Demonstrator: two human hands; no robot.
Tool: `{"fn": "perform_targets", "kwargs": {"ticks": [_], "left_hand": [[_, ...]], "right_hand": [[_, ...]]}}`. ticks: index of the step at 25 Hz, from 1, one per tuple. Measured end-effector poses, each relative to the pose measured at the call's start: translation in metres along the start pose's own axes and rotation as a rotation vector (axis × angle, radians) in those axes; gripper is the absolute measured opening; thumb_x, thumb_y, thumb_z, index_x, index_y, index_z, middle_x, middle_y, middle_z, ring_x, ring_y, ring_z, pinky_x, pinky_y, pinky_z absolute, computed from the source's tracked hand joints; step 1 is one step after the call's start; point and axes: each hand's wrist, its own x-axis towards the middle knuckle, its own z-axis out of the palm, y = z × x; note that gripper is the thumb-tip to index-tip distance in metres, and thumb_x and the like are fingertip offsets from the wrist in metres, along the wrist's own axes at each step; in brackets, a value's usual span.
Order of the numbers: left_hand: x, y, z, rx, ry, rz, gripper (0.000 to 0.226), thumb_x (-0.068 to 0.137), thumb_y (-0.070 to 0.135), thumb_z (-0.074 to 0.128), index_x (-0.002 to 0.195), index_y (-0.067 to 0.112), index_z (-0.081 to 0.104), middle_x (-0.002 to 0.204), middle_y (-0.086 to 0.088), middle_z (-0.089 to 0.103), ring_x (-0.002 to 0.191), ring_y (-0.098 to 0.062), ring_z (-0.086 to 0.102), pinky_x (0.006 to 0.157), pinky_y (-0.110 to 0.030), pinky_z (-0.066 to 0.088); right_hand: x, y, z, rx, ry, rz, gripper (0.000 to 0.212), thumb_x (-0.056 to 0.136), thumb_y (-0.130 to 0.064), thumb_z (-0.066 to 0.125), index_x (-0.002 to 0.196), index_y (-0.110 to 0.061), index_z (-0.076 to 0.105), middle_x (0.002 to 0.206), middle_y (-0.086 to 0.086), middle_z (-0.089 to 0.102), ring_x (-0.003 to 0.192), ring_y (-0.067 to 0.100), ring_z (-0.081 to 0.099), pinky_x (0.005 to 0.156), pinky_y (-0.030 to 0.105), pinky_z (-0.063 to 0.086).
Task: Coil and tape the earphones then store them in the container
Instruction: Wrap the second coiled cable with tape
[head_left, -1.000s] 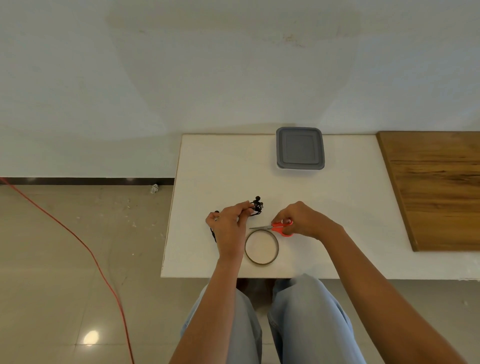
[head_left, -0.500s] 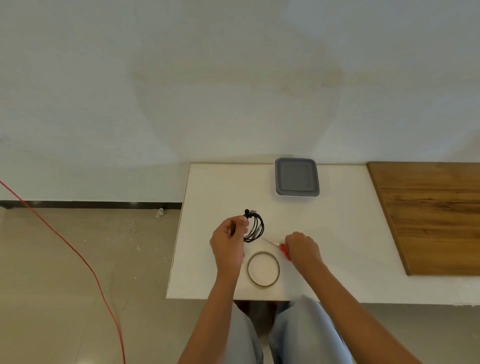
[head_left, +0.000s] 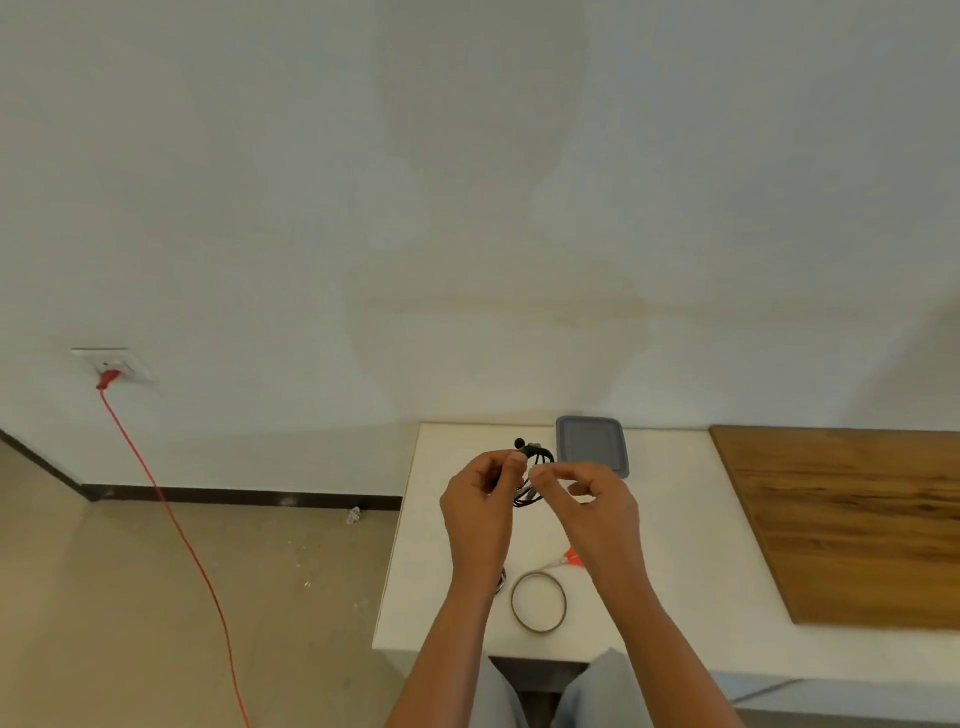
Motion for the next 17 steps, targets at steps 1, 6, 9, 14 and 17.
{"fn": "perform_targets", "kwargs": {"ticks": [1,6,9,14,17], "left_hand": [[-0.005,0.011,-0.001,-0.028,-0.018,0.000,0.009,0.090,0.020,0.066,0.088,0.020,0.075,0.079,0.006,0.074,0.079,-0.005,0.069,0.068,-0.013,0.052],[-0.029,0.056,-0.008,-0.226,-0.122,-0.142,0.009,0.087,0.021,0.069,0.088,0.017,0.076,0.082,-0.005,0.074,0.080,-0.016,0.068,0.079,-0.028,0.054],[-0.047,0.080,-0.012,-0.295,-0.199,-0.243,0.010,0.088,0.015,0.066,0.086,0.016,0.075,0.070,0.001,0.068,0.068,-0.011,0.061,0.072,-0.025,0.049],[-0.071,0.110,-0.020,-0.319,-0.308,-0.388,0.009,0.088,0.018,0.062,0.085,0.016,0.070,0.067,0.004,0.060,0.059,-0.008,0.052,0.069,-0.026,0.043],[-0.082,0.122,-0.023,-0.278,-0.333,-0.460,0.007,0.087,0.021,0.061,0.081,0.019,0.064,0.063,0.005,0.056,0.053,-0.006,0.050,0.062,-0.023,0.042]], "right_hand": [[-0.004,-0.007,-0.003,0.002,-0.010,-0.012,0.007,0.080,-0.044,0.069,0.085,-0.040,0.064,0.098,-0.018,0.058,0.091,0.004,0.055,0.067,0.010,0.037],[-0.026,-0.039,-0.028,0.133,-0.002,-0.104,0.011,0.084,-0.024,0.070,0.077,-0.032,0.073,0.092,-0.009,0.069,0.091,0.008,0.063,0.079,0.025,0.050],[-0.041,-0.054,-0.042,0.147,-0.037,-0.105,0.018,0.084,-0.019,0.067,0.069,-0.026,0.074,0.070,-0.011,0.069,0.072,0.004,0.061,0.073,0.026,0.046],[-0.062,-0.072,-0.060,0.142,-0.044,-0.174,0.029,0.084,-0.015,0.066,0.061,-0.033,0.071,0.071,-0.014,0.068,0.078,-0.002,0.059,0.072,0.019,0.043],[-0.072,-0.076,-0.064,0.113,-0.039,-0.211,0.022,0.083,-0.016,0.067,0.070,-0.033,0.074,0.088,-0.012,0.070,0.091,0.001,0.061,0.074,0.018,0.043]]}}
